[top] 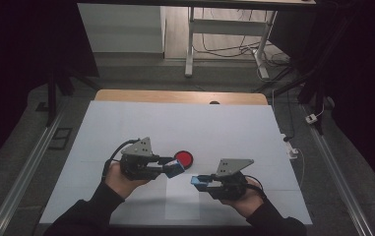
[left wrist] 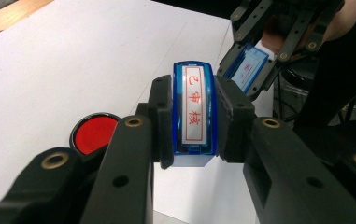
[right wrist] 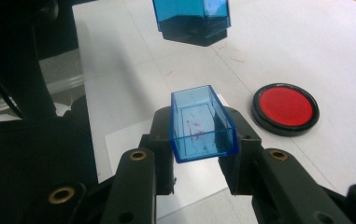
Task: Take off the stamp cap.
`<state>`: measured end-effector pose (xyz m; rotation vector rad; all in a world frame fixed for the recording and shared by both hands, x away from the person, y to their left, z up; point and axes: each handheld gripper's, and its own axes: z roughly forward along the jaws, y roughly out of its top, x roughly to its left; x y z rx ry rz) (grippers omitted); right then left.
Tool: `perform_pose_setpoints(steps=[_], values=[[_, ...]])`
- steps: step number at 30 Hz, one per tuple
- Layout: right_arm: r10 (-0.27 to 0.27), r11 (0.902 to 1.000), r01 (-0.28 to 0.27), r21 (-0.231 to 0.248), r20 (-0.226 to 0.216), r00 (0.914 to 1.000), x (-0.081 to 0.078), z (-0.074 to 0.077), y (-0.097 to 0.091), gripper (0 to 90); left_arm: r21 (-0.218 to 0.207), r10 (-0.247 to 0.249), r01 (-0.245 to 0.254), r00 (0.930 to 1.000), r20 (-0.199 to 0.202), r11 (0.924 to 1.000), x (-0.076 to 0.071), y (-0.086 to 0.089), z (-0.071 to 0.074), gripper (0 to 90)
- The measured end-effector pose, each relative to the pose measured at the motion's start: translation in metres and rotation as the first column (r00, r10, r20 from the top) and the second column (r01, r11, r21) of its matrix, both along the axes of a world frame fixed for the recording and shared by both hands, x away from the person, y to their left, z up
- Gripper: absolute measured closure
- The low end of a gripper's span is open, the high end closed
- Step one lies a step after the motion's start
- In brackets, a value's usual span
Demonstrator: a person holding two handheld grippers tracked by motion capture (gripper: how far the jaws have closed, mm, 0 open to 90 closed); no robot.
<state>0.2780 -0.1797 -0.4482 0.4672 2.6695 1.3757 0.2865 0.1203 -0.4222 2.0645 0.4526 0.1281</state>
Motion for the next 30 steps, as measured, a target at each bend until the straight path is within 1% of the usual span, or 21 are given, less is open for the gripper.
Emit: perform_pose_setpoints(steps=[4, 9, 12, 14, 17, 19, 20, 22, 24, 27, 30], values=[[-0.033, 0.9994, 0.033, 0.006, -0.009, 0.9994, -0.002, 0.001, -0.006, 68.5, 0.004, 0.006, -0.006, 1.0000, -0.001, 1.0000, 0.000, 0.000, 0.000, 70.5], [-0.056, 0.9984, 0.056, 0.011, -0.001, 0.9984, -0.005, 0.003, -0.014, 68.4, 0.006, 0.011, -0.011, 0.9999, -0.003, 0.9999, 0.000, 0.000, -0.001, 70.5], [-0.079, 0.9967, 0.079, 0.015, 0.004, 0.9968, -0.007, 0.003, -0.018, 68.4, 0.005, 0.012, -0.012, 0.9999, -0.005, 0.9999, 0.000, 0.000, 0.000, 70.5], [-0.106, 0.9944, 0.106, -0.005, 0.025, 0.9941, -0.008, 0.003, -0.021, 68.4, 0.004, 0.012, -0.012, 0.9999, -0.006, 0.9999, 0.000, 0.001, 0.000, 70.5], [-0.128, 0.9918, 0.128, 0.001, 0.015, 0.9917, -0.008, 0.003, -0.026, 68.4, 0.002, 0.015, -0.015, 0.9999, -0.006, 0.9999, 0.000, 0.001, 0.000, 70.5], [-0.132, 0.9912, 0.132, -0.007, 0.019, 0.9911, -0.009, 0.003, -0.028, 68.4, 0.001, 0.015, -0.015, 0.9999, -0.008, 0.9999, 0.001, 0.001, 0.000, 70.5], [-0.139, 0.9901, 0.139, -0.017, 0.021, 0.9901, -0.010, 0.002, -0.031, 68.4, -0.002, 0.016, -0.016, 0.9998, -0.008, 0.9999, 0.001, 0.001, 0.000, 70.5], [-0.146, 0.9891, 0.146, -0.021, 0.014, 0.9892, -0.012, 0.001, -0.034, 68.4, -0.001, 0.018, -0.018, 0.9998, -0.008, 0.9998, 0.001, 0.002, 0.000, 70.5], [-0.156, 0.9871, 0.157, -0.032, 0.020, 0.9875, -0.013, 0.001, -0.039, 68.4, -0.001, 0.020, -0.020, 0.9998, -0.010, 0.9998, 0.001, 0.002, 0.000, 70.5], [-0.179, 0.9835, 0.179, -0.026, 0.018, 0.9838, -0.015, 0.002, -0.047, 68.4, -0.001, 0.021, -0.021, 0.9997, -0.012, 0.9998, 0.002, 0.003, 0.000, 70.5], [-0.209, 0.9777, 0.210, -0.017, 0.016, 0.9777, -0.016, 0.002, -0.056, 68.4, -0.002, 0.023, -0.023, 0.9996, -0.013, 0.9997, 0.002, 0.003, 0.000, 70.5]])
